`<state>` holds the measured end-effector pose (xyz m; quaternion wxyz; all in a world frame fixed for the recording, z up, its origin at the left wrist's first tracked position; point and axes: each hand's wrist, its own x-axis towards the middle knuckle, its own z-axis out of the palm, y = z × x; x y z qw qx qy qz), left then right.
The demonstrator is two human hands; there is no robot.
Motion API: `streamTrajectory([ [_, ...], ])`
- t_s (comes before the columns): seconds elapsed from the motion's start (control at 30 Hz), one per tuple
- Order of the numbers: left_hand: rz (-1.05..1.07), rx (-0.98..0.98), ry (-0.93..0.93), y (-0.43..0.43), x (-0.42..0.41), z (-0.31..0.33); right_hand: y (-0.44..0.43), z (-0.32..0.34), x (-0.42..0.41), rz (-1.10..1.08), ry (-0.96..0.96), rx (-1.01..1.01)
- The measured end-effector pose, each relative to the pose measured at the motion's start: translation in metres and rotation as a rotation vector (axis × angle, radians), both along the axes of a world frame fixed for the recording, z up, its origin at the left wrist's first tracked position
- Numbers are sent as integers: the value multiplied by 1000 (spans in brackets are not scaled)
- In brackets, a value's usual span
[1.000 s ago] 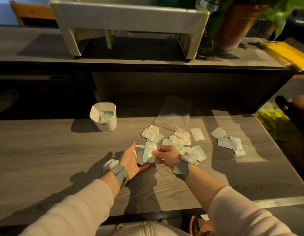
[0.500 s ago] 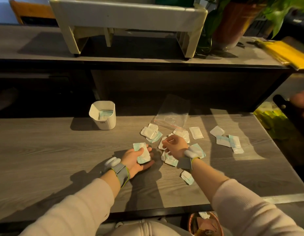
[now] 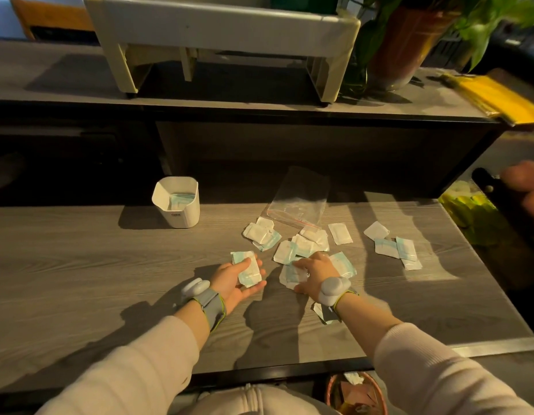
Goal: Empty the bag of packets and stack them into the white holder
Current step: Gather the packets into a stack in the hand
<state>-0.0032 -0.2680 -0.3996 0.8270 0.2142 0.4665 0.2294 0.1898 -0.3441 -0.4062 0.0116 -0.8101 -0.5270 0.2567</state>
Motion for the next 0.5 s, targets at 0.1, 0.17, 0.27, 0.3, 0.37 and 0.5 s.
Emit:
streamTrajectory([
  [0.1, -1, -22, 11, -1, 0, -2, -4, -3, 0, 2, 32, 59],
  [0.17, -2, -33, 12, -1, 1, -3, -5, -3, 0, 8, 58, 101],
  [0.27, -6, -56, 26, -1, 2, -6, -4, 1, -2, -13, 143, 194],
  [0.3, -4, -77, 25, -1, 2, -6, -3, 4, -3, -40, 175, 235],
  [0.37, 3, -123, 12, -1, 2, -7, 0, 10, -8, -124, 234, 309],
  [0.5, -11, -172, -37, 1, 6, -7, 8, 20, -24, -138, 269, 416],
])
